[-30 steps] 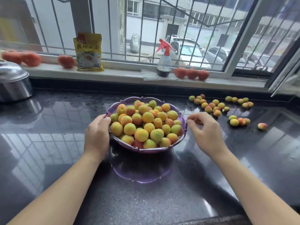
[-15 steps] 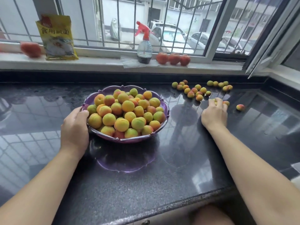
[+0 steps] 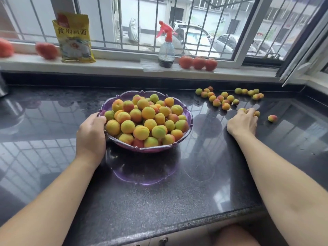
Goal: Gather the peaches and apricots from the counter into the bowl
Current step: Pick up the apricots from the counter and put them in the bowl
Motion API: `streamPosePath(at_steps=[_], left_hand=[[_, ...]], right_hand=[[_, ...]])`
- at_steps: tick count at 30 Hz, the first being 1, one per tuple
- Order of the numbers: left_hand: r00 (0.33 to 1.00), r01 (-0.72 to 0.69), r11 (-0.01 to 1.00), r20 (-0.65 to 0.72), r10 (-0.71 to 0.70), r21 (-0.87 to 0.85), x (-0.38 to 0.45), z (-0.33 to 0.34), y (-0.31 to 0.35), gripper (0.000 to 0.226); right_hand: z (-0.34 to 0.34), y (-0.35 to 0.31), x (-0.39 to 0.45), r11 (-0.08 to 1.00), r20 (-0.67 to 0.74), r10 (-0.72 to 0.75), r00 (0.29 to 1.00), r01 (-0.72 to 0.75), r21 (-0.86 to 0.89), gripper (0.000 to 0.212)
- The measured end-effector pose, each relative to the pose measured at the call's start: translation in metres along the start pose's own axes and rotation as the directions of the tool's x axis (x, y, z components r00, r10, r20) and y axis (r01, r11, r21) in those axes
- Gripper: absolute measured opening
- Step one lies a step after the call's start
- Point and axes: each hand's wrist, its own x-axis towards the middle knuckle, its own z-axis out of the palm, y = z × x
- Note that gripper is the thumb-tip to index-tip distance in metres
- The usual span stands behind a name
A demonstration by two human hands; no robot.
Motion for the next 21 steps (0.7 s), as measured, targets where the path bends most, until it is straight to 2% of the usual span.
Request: streamPosePath(at_steps=[2,7,10,13,15,18,20,21], left_hand=[[1.0,-0.009,1.0,-0.008,0.009,0.01,-0.001,0.001,0.0,0.034],[1.0,-0.002,1.0,-0.008,0.002,0.007,0.0,0.0,0.001,0.035],[1.0,-0.003,1.0,-0.014,0.003,0.004,-0.001,0.002,0.001,0.037],[1.0,-0.004,1.0,-0.023,0.005,0.023,-0.001,0.002,0.003,0.035],[1.0,-0.005,1.0,-0.017,0.006,0.025,-0.002,0.002,0.004,0.03],[1.0,-0.022,0.999,-0.016,0.023,0.042,-0.002,0.003,0.004,0.028],[0.999,-0.032,0.998,-0.022,0.034,0.059,-0.002,0.002,0.003,0.027],[0.999,-0.029,0.997,-0.022,0.03,0.066,-0.003,0.002,0.003,0.027]], right_hand=[[0.0,0.001,-0.001,0.999,-0.04,-0.022,0.999,0.024,0.043,0.041],[-0.001,0.001,-0.012,0.967,-0.192,-0.195,0.962,0.221,0.125,0.032],[-0.007,0.0,-0.023,0.946,-0.238,-0.195,0.951,0.247,0.21,0.028],[-0.019,-0.011,-0.037,0.898,-0.244,-0.154,0.957,0.239,0.368,0.03],[-0.031,-0.027,-0.05,0.819,-0.231,-0.201,0.952,0.292,0.493,0.031],[-0.066,-0.06,-0.084,0.596,-0.121,-0.337,0.934,0.311,0.74,0.03],[-0.089,-0.08,-0.111,0.454,-0.014,-0.521,0.853,0.292,0.842,0.028],[-0.095,-0.088,-0.122,0.431,0.019,-0.613,0.79,0.314,0.846,0.025]])
